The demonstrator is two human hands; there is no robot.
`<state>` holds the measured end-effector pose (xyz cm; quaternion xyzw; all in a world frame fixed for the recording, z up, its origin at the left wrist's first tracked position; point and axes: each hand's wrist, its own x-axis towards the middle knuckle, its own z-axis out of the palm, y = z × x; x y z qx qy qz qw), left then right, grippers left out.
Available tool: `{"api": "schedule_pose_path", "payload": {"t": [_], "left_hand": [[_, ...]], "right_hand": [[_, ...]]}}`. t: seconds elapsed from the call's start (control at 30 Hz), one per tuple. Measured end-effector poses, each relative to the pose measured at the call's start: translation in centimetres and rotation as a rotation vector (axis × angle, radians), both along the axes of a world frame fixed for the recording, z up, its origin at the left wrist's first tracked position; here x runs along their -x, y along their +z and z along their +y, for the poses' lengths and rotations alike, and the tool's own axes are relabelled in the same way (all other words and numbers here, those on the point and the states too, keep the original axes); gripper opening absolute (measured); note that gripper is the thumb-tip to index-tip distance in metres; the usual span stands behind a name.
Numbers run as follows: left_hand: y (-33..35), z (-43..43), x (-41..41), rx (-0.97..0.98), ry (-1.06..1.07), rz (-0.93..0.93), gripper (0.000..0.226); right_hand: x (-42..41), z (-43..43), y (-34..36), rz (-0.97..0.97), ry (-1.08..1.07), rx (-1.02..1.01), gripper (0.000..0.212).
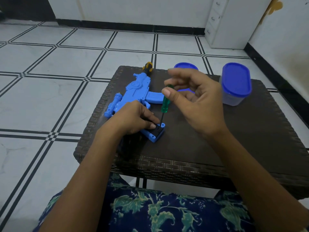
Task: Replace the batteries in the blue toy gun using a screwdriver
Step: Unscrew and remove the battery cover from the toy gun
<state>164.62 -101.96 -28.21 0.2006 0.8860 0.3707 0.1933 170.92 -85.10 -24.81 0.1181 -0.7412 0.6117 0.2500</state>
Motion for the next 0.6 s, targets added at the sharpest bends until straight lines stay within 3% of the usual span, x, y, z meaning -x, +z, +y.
{"api": "schedule_pose_path", "payload": {"t": [0.17, 0.3, 0.43, 0.6], "left_hand": [[0.06, -0.02, 0.05, 0.005, -0.012, 0.006, 0.023], [0.02, -0.08, 0.05, 0.002, -0.018, 0.004, 0.025], [-0.07, 0.03, 0.16, -0.008, -0.02, -0.007, 0.024], [-0.08, 0.05, 0.15, -0.014, -0.016, -0.015, 0.023]], "right_hand": [[-0.36, -0.27, -0.12, -0.015, 0.022, 0.026, 0.017], [-0.17, -0.47, -0.13, 0.034, 0.003, -0.01, 0.019], [-0.3, -0.3, -0.05, -0.041, 0.036, 0.052, 0.029], [-0.34, -0.5, -0.28, -0.027, 0.018, 0.01, 0.018]]}}
